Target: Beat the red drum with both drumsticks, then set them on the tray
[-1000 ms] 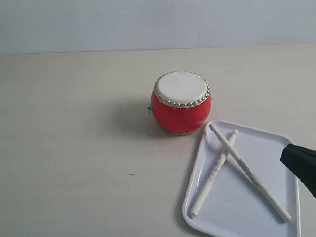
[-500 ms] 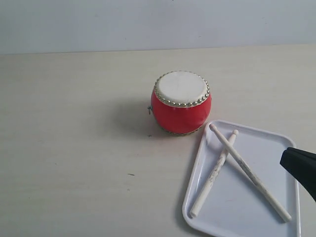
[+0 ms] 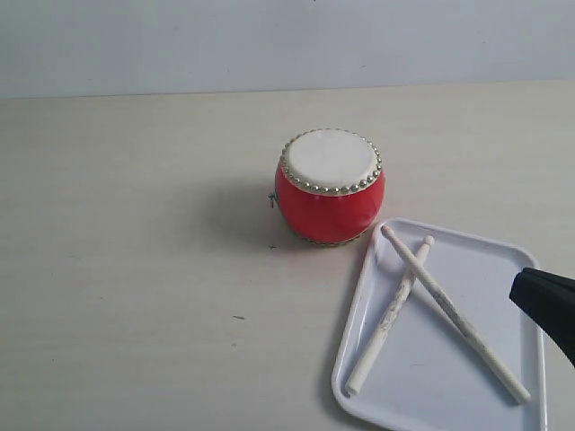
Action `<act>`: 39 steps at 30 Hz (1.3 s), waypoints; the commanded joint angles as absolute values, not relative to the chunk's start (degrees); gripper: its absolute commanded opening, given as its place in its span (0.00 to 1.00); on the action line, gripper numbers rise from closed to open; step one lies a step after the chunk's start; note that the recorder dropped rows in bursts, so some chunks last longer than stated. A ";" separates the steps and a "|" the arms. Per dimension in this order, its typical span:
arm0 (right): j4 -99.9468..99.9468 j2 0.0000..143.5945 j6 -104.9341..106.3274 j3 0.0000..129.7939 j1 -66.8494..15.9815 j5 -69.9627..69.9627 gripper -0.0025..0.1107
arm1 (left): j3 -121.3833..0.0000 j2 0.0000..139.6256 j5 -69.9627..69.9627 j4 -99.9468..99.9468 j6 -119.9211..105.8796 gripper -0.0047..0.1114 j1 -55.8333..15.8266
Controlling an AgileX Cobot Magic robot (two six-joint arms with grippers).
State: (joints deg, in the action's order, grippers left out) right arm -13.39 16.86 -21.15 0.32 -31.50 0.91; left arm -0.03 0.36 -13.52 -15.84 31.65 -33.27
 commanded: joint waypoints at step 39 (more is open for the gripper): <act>-13.40 16.71 -21.00 0.00 -31.27 0.78 0.02 | 0.00 0.00 -19.67 5.70 -0.98 0.04 -2.81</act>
State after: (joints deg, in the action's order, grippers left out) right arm -13.39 16.86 -21.15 0.32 -31.50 1.01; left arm -0.03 0.36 -19.74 5.94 -1.58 -4.51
